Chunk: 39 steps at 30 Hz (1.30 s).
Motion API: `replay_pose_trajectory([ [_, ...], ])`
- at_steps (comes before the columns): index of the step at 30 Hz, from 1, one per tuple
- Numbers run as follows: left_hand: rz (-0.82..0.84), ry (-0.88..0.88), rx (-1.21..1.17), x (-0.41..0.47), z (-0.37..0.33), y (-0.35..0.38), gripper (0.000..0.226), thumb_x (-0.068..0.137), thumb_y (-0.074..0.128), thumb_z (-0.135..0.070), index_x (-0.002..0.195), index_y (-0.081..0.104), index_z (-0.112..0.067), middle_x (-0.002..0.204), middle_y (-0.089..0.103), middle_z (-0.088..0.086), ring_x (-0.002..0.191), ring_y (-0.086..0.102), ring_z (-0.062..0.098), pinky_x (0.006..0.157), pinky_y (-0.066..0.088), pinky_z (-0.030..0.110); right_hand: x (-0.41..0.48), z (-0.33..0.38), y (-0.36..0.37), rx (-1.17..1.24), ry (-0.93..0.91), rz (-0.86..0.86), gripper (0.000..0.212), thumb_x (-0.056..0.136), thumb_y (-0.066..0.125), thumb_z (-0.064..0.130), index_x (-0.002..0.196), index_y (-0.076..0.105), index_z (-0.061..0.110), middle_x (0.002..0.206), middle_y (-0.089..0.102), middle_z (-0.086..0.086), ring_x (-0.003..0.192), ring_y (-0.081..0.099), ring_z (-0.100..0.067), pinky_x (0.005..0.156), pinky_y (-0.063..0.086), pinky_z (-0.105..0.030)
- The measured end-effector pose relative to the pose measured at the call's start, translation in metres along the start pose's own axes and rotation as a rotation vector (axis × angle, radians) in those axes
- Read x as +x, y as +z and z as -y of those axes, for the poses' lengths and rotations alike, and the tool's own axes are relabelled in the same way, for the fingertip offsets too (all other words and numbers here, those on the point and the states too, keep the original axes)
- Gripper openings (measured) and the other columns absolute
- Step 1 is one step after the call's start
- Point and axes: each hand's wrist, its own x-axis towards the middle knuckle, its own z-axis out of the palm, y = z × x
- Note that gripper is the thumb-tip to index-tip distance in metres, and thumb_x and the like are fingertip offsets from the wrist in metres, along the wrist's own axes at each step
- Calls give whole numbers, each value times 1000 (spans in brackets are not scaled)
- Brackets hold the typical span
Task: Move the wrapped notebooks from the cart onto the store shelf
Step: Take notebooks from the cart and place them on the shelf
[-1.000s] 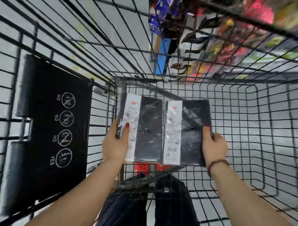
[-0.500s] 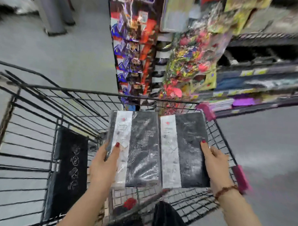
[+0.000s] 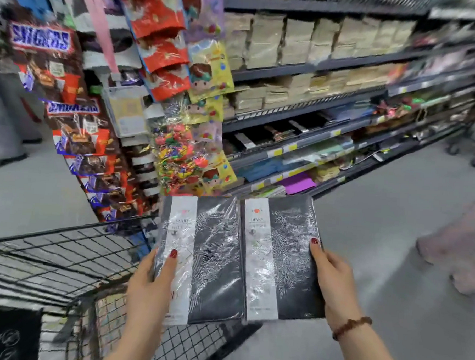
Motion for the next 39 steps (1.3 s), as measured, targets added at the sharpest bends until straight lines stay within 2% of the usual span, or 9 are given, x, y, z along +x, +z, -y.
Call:
replay_pose_trajectory([
  [6, 81, 16, -38, -48, -3, 96, 56, 87, 61, -45, 138, 47, -25, 134, 54, 3, 120, 52, 28, 103, 42, 49, 39, 3, -108, 24, 17, -85, 75, 76, 66, 56, 93, 52, -16, 67, 48, -19, 66, 46, -19, 65, 37, -33],
  [9, 127, 4, -54, -62, -9, 135, 50, 89, 60, -40, 135, 50, -23, 132, 55, 4, 116, 53, 26, 95, 43, 42, 53, 5, -145, 50, 7, -127, 87, 66, 65, 64, 95, 49, -16, 69, 49, -10, 67, 44, -18, 65, 36, -34],
  [12, 158, 14, -50, -67, -22, 165, 43, 91, 60, -32, 131, 55, -19, 124, 60, 3, 106, 53, 19, 90, 39, 35, 72, 4, -172, 69, 27, -163, 69, 80, 67, 47, 93, 49, -18, 74, 47, -7, 68, 43, -19, 65, 35, -33],
  [18, 167, 17, -31, -38, -30, 218, 47, 85, 65, -42, 128, 57, -28, 120, 65, -3, 109, 61, 22, 101, 44, 49, 123, 6, -190, 96, 50, -165, 78, 67, 68, 57, 89, 48, -16, 74, 50, -8, 68, 47, -19, 65, 38, -34],
  [21, 134, 8, -47, -10, -31, 249, 37, 86, 65, -31, 122, 61, -26, 116, 68, -1, 106, 63, 24, 100, 45, 50, 162, 8, -190, 117, 51, -142, 75, 66, 67, 57, 86, 49, -13, 73, 54, -10, 67, 50, -18, 66, 40, -34],
  [26, 70, 5, -92, 41, -41, 303, 16, 88, 64, -25, 104, 67, -26, 81, 65, -5, 73, 57, 17, 68, 46, 30, 238, 17, -184, 85, 42, -135, 50, 85, 65, 39, 80, 54, -10, 74, 54, -12, 66, 50, -19, 65, 40, -32],
  [29, 34, -11, -106, 69, -53, 334, 13, 90, 63, -23, 102, 63, -28, 75, 56, -5, 63, 46, 12, 56, 36, 24, 289, 30, -178, 20, 32, -130, 62, 82, 66, 45, 88, 51, -15, 73, 55, -11, 67, 50, -19, 65, 40, -33],
  [34, 27, -2, -74, 104, -68, 375, 26, 84, 66, -38, 108, 67, -28, 92, 72, -2, 77, 64, 20, 75, 52, 40, 356, 50, -164, -22, 19, -95, 84, 64, 65, 62, 87, 46, -17, 71, 48, -6, 66, 44, -17, 65, 35, -33],
  [39, -16, -5, -45, 124, -83, 410, 13, 90, 62, -26, 100, 62, -33, 94, 66, -15, 86, 60, 8, 84, 47, 39, 417, 63, -152, 19, 65, 18, 64, 75, 67, 54, 84, 60, -9, 74, 65, -18, 70, 59, -22, 72, 47, -37],
])
